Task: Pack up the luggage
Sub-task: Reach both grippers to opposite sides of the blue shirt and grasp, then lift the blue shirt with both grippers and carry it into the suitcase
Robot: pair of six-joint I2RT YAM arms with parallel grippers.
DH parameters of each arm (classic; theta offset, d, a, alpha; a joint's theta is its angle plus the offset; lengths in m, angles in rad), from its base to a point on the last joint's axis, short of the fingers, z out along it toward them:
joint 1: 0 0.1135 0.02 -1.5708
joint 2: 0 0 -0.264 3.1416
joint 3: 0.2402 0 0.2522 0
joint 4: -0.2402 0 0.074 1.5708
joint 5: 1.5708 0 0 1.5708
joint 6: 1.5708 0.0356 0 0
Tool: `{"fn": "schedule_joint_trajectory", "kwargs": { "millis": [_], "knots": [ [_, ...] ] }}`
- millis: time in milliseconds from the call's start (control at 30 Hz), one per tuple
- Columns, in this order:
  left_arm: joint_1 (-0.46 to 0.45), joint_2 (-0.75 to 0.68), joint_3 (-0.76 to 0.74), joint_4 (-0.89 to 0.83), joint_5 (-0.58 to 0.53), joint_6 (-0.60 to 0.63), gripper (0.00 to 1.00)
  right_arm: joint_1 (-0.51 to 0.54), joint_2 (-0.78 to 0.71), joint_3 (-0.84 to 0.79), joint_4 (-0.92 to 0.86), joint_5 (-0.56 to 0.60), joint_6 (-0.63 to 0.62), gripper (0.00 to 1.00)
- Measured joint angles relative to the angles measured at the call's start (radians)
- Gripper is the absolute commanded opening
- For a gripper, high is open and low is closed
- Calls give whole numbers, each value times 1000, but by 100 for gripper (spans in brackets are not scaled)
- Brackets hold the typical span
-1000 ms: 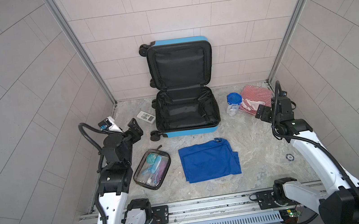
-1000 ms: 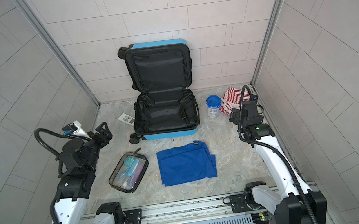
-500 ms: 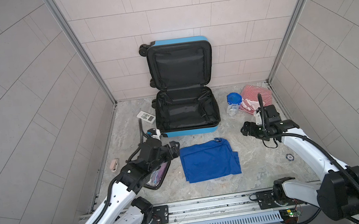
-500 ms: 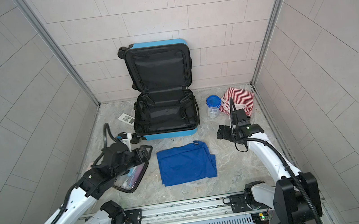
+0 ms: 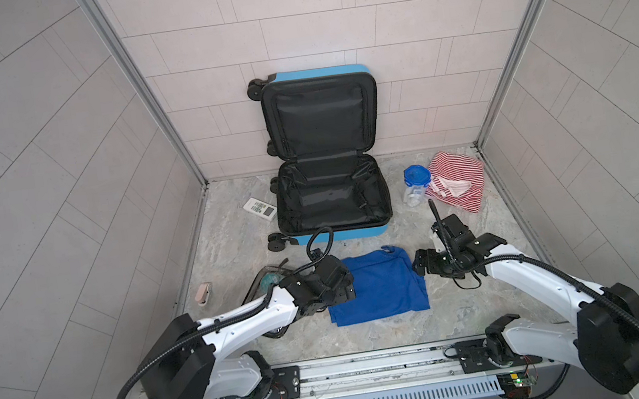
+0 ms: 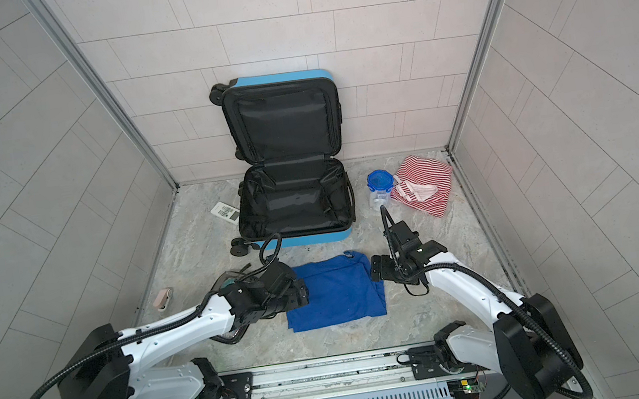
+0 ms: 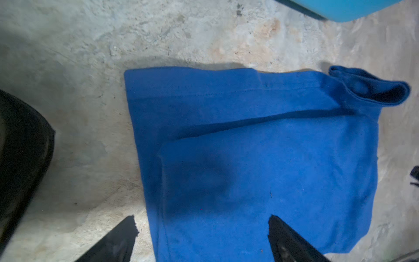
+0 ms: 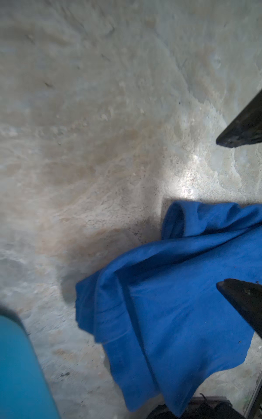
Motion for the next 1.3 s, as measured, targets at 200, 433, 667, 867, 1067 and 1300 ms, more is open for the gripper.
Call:
{"fn": "schedule_joint_trajectory", "kwargs": {
  "millis": [200, 433, 667, 867, 1067, 1300],
  "knots": [
    [-1, -2, -61, 15, -8, -50, 100, 51, -11, -70, 47, -12, 40, 95],
    [-1, -5, -108, 32, -24, -72, 99, 81, 26, -104, 124, -32, 79, 95],
    [-1, -1, -128, 113, -34, -76, 94, 111, 62, -103, 217, -35, 107, 92],
    [-1, 43, -133, 219, -41, -69, 89, 138, 99, -103, 306, -41, 134, 86],
    [-9, 123, -106, 339, -39, -56, 82, 166, 139, -100, 364, -47, 164, 68],
    [-37, 229, -58, 448, -21, -44, 58, 221, 205, -70, 391, -45, 193, 44]
  ]
}}
